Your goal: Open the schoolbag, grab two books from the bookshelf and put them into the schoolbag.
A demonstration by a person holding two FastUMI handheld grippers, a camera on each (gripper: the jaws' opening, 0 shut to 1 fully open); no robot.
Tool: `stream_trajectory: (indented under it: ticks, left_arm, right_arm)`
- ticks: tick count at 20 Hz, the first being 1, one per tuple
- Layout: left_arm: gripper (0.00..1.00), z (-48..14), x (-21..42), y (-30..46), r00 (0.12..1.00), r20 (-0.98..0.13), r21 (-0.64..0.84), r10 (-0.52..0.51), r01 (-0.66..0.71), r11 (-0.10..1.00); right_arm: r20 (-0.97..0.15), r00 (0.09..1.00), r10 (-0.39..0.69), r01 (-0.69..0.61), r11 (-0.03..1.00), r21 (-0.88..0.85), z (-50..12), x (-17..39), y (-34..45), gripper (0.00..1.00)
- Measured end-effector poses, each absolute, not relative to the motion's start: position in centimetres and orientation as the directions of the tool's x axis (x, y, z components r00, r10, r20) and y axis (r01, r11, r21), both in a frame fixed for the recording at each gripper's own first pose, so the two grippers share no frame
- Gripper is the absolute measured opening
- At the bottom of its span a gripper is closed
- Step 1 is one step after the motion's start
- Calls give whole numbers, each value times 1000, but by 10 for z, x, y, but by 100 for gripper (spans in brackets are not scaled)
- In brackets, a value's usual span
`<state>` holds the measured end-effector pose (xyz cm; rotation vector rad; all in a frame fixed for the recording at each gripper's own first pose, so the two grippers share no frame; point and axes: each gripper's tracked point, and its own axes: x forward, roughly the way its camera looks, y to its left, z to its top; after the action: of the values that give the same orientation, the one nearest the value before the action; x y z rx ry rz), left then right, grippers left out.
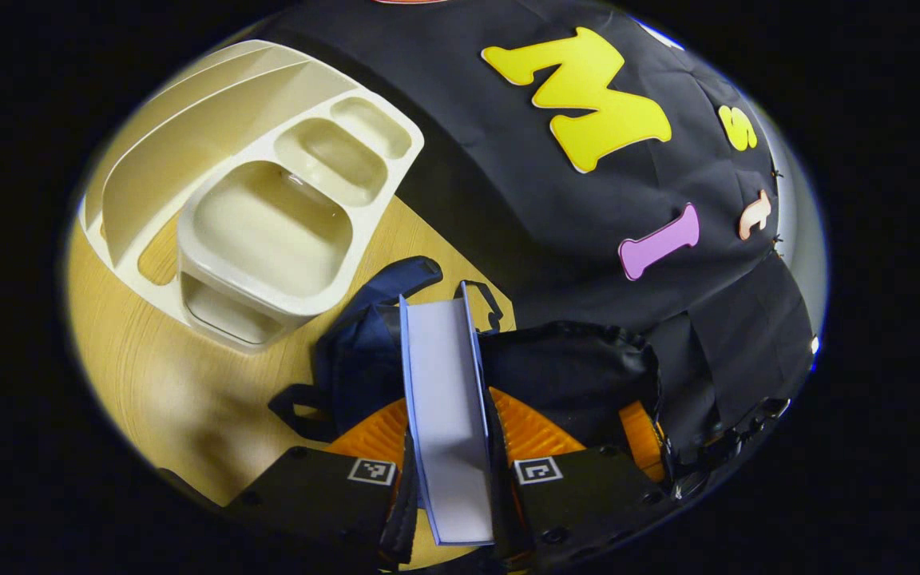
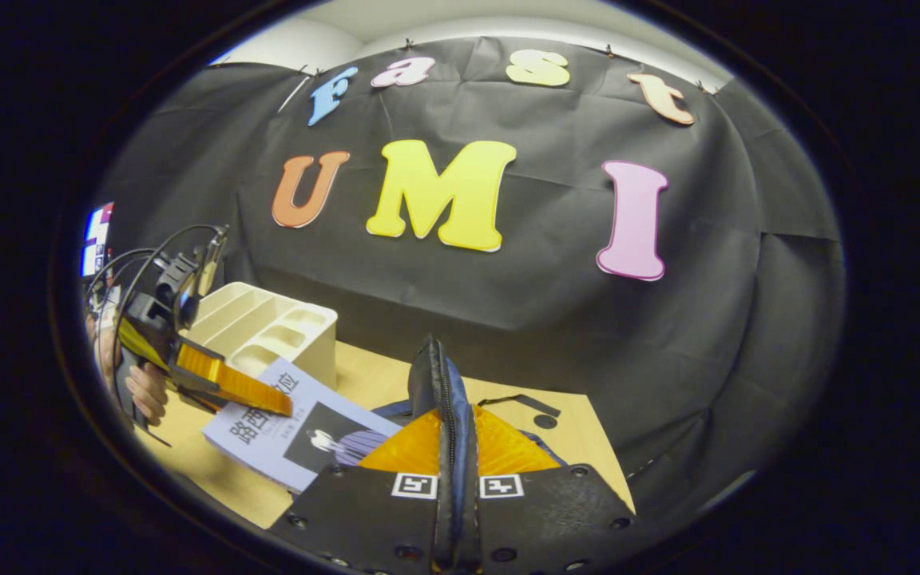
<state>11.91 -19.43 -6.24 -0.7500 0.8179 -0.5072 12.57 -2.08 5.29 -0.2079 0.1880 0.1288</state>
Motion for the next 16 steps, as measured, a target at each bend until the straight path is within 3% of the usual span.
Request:
stream_trajectory:
  ticks: [6, 9, 10, 16]
  left_arm:
    - [40, -65, 123, -232, 643, -463, -658, -609, 211, 723]
    - [45, -72, 126, -254, 644, -459, -659, -613, 216, 720]
    - [40, -74, 127, -260, 645, -456, -661, -613, 216, 719]
    - [41, -88, 134, -305, 638, -436, -685, -635, 222, 694]
  right_arm:
    - [-154, 977, 147, -175, 966, -188, 67, 118, -13, 5]
    - [-137, 976, 168, -192, 963, -189, 70, 114, -8, 5]
    - [-136, 976, 172, -196, 962, -190, 71, 113, -7, 5]
    - [-122, 975, 188, -207, 964, -167, 83, 107, -15, 7]
